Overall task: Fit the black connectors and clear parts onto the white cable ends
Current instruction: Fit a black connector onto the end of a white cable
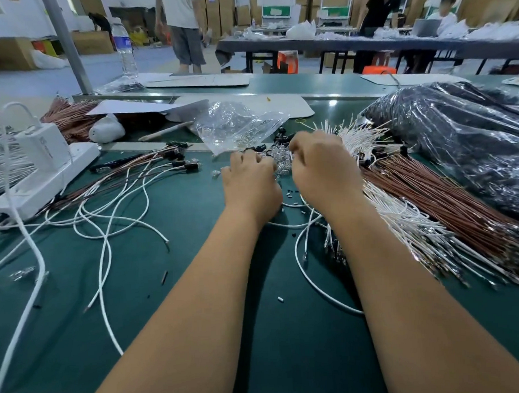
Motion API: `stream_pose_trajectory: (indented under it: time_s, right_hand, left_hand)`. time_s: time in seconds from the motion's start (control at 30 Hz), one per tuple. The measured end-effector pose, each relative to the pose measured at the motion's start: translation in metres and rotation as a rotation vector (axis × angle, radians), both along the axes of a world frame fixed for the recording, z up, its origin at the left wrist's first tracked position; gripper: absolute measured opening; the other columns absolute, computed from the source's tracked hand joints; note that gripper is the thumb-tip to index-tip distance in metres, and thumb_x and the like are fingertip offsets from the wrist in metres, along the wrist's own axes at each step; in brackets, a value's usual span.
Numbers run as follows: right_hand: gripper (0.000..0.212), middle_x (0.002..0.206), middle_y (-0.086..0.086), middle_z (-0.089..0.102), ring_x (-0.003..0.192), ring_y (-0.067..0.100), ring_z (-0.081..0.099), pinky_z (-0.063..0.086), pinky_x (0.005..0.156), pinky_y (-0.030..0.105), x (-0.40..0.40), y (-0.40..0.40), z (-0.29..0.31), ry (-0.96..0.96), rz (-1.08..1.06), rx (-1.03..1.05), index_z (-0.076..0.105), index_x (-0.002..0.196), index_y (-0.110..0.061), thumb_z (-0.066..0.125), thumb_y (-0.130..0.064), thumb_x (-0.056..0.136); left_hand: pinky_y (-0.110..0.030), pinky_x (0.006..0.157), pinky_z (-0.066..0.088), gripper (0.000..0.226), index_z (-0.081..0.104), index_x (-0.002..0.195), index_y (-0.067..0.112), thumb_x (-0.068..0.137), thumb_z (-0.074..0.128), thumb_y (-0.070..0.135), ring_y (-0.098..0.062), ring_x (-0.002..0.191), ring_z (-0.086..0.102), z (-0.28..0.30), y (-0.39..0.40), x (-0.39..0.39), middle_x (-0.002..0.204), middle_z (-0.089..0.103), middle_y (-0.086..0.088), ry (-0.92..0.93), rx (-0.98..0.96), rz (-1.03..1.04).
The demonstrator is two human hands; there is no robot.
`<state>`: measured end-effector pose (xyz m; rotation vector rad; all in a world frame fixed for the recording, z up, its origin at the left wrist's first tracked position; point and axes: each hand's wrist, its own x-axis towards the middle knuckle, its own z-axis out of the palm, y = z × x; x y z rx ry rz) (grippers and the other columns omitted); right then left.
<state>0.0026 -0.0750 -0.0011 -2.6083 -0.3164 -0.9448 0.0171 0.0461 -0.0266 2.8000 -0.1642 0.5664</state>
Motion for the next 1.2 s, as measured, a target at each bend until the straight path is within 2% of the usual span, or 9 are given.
stream_pose_trajectory:
  time_s: [0.17, 0.27, 0.37, 0.57, 0.73, 0.83, 0.93, 1.03, 1.2]
  right_hand:
    - [0.019, 0.099, 0.005, 0.065, 0.092, 0.024, 0.055, 0.040, 0.072, 0.030, 0.004, -0.004, -0.012, 0.304, -0.099, -0.238, 0.067, 0.100, -0.016, 0.051, -0.016, 0.091]
    - [0.025, 0.086, 0.000, 0.060, 0.088, 0.024, 0.057, 0.037, 0.069, 0.030, 0.003, -0.002, -0.010, 0.245, -0.043, -0.081, 0.065, 0.100, -0.015, 0.052, -0.001, 0.083]
    - [0.039, 0.093, -0.001, 0.062, 0.087, 0.021, 0.058, 0.034, 0.068, 0.027, 0.001, -0.002, -0.005, 0.104, 0.010, 0.118, 0.063, 0.108, -0.015, 0.049, 0.008, 0.080]
    - [0.039, 0.109, 0.009, 0.059, 0.080, 0.020, 0.053, 0.041, 0.066, 0.029, 0.001, -0.016, 0.003, -0.135, -0.212, 0.265, 0.064, 0.114, -0.010, 0.049, 0.011, 0.085]
    - [0.041, 0.115, 0.012, 0.059, 0.110, 0.028, 0.049, 0.031, 0.093, 0.034, 0.001, -0.030, 0.005, -0.152, -0.382, 0.083, 0.066, 0.110, -0.008, 0.049, 0.010, 0.078]
    - [0.039, 0.124, 0.007, 0.059, 0.119, 0.025, 0.047, 0.028, 0.103, 0.037, 0.002, -0.019, 0.005, -0.092, -0.142, -0.087, 0.065, 0.117, -0.011, 0.051, 0.002, 0.083]
    - [0.025, 0.108, 0.007, 0.064, 0.104, 0.025, 0.054, 0.037, 0.089, 0.034, 0.005, -0.005, -0.002, 0.041, 0.048, -0.149, 0.066, 0.109, -0.010, 0.046, -0.012, 0.096]
    - [0.019, 0.093, 0.009, 0.063, 0.090, 0.029, 0.057, 0.037, 0.068, 0.031, 0.010, -0.003, -0.004, 0.098, -0.027, -0.140, 0.066, 0.094, -0.009, 0.047, -0.006, 0.094]
    - [0.019, 0.081, 0.006, 0.060, 0.075, 0.023, 0.056, 0.043, 0.064, 0.033, 0.028, -0.015, 0.010, 0.227, -0.124, 0.183, 0.061, 0.092, -0.008, 0.043, -0.008, 0.097]
  left_hand:
    - [-0.042, 0.099, 0.033, 0.044, 0.051, 0.132, 0.025, 0.089, 0.044, 0.014, -0.030, 0.125, 0.033, -0.005, 0.000, 0.004, 0.134, 0.047, -0.006, 0.050, -0.062, -0.052]
    - [-0.037, 0.105, 0.027, 0.060, 0.040, 0.141, 0.028, 0.087, 0.041, 0.004, -0.027, 0.128, 0.029, -0.004, 0.000, 0.004, 0.145, 0.041, 0.001, -0.084, -0.164, -0.159]
    - [-0.033, 0.106, 0.015, 0.056, 0.044, 0.138, 0.033, 0.090, 0.039, 0.004, -0.021, 0.133, 0.025, -0.001, -0.004, 0.003, 0.149, 0.038, 0.010, -0.181, -0.160, -0.269]
    - [-0.032, 0.093, 0.021, 0.026, 0.067, 0.102, 0.024, 0.101, 0.041, 0.024, -0.018, 0.112, 0.038, 0.004, 0.005, 0.002, 0.108, 0.065, 0.008, -0.194, -0.324, -0.211]
    - [-0.039, 0.086, 0.045, 0.023, 0.070, 0.102, 0.012, 0.099, 0.048, 0.018, -0.024, 0.093, 0.059, 0.008, 0.007, -0.003, 0.098, 0.070, -0.001, -0.212, -0.370, -0.283]
    - [-0.036, 0.079, 0.047, 0.023, 0.069, 0.107, 0.011, 0.099, 0.049, 0.019, -0.024, 0.093, 0.059, 0.009, 0.004, -0.006, 0.099, 0.069, -0.005, -0.205, -0.379, -0.336]
    - [-0.037, 0.077, 0.045, 0.024, 0.070, 0.106, 0.011, 0.099, 0.049, 0.017, -0.026, 0.092, 0.057, 0.007, 0.003, -0.004, 0.098, 0.068, -0.008, -0.221, -0.343, -0.336]
    - [-0.038, 0.080, 0.045, 0.023, 0.069, 0.104, 0.011, 0.098, 0.049, 0.020, -0.026, 0.093, 0.055, 0.004, 0.006, 0.001, 0.099, 0.067, -0.007, -0.170, -0.340, -0.285]
    - [-0.036, 0.097, 0.038, 0.028, 0.060, 0.120, 0.014, 0.098, 0.044, 0.023, -0.025, 0.114, 0.047, 0.002, 0.008, 0.009, 0.118, 0.061, -0.006, -0.104, -0.373, -0.106]
